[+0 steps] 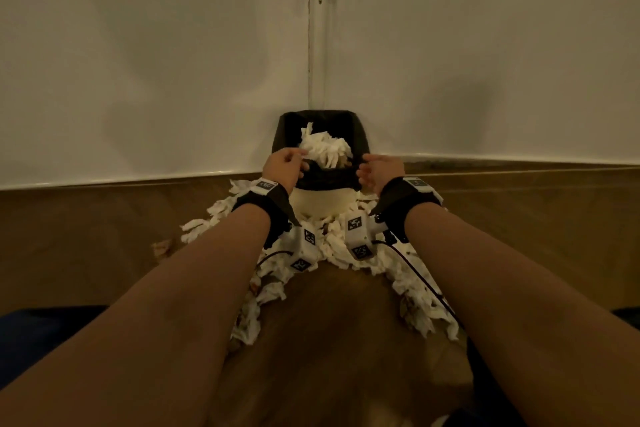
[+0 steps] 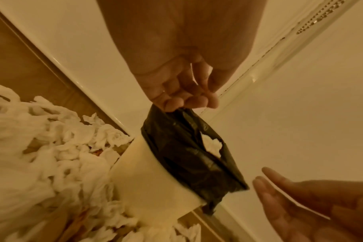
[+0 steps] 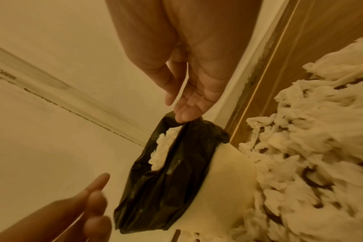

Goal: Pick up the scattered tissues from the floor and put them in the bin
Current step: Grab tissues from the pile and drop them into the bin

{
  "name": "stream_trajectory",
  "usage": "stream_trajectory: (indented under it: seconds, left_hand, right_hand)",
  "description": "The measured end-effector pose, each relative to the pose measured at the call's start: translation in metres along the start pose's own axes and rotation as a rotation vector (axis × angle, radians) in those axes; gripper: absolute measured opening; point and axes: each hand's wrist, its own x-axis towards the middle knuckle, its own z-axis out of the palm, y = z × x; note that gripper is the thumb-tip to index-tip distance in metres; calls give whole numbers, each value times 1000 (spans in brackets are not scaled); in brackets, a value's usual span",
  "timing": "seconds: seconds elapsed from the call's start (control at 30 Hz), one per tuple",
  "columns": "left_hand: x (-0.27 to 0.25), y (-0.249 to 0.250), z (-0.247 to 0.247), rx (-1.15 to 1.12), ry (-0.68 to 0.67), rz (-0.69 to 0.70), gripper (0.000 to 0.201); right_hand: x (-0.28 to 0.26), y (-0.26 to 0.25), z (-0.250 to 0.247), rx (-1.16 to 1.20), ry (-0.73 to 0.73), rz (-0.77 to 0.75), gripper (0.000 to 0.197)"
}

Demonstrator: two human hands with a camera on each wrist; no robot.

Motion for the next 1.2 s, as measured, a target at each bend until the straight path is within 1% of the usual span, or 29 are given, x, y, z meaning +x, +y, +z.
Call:
stream_trajectory:
  seconds: [0.07, 0.13, 0.17, 0.23, 0.27, 0.37, 0.53, 0.63, 0.7, 0.83, 0.87, 0.93, 1.0, 1.1, 1.2]
  left_hand:
    - [-18, -13, 2, 102, -22, 7, 31]
    - [-37, -34, 9, 309, -84, 0, 33]
    - [-47, -46, 13, 394, -130, -20, 32]
    - [-67, -68, 21, 493, -235, -89, 30]
    - [-76, -78, 24, 552, -280, -99, 28]
    - [-91, -102, 33, 748, -407, -72, 28]
    - [-86, -128, 37, 966, -447, -69, 35]
    - [-76, -139, 43, 1007, -501, -22, 38]
    - [-66, -146, 48, 975, -518, -23, 41]
    - [-54, -161, 59, 906, -520, -38, 45]
    - [-53, -165, 61, 900, -538, -38, 43]
    - [-52, -171, 66, 902, -621, -47, 38]
    - [-52, -177, 71, 915, -685, -58, 40]
    - [-53, -177, 75, 946, -704, -74, 49]
    - [-52, -169, 76, 997, -731, -46, 50]
  right_hand:
    - [-6, 17, -8, -106, 113, -4, 31]
    - [-15, 43, -16, -211, 135, 19, 30]
    - [-22, 57, -20, -248, 130, 52, 29]
    - [-36, 83, -28, -322, 103, 107, 29]
    - [-43, 93, -32, -365, 80, 131, 30]
    - [-55, 117, -42, -513, 13, 165, 32]
    - [-56, 146, -56, -910, -45, 87, 30]
    - [-52, 158, -62, -1088, -121, 52, 28]
    - [-49, 164, -64, -1137, -151, 52, 28]
    - [-43, 178, -62, -1089, -159, 89, 30]
    - [-42, 181, -62, -1081, -164, 99, 29]
    - [-39, 185, -61, -1085, -176, 114, 29]
    - [-37, 187, -62, -1103, -187, 130, 29]
    - [-36, 188, -60, -1115, -189, 153, 30]
    - [-36, 189, -51, -1152, -218, 151, 29]
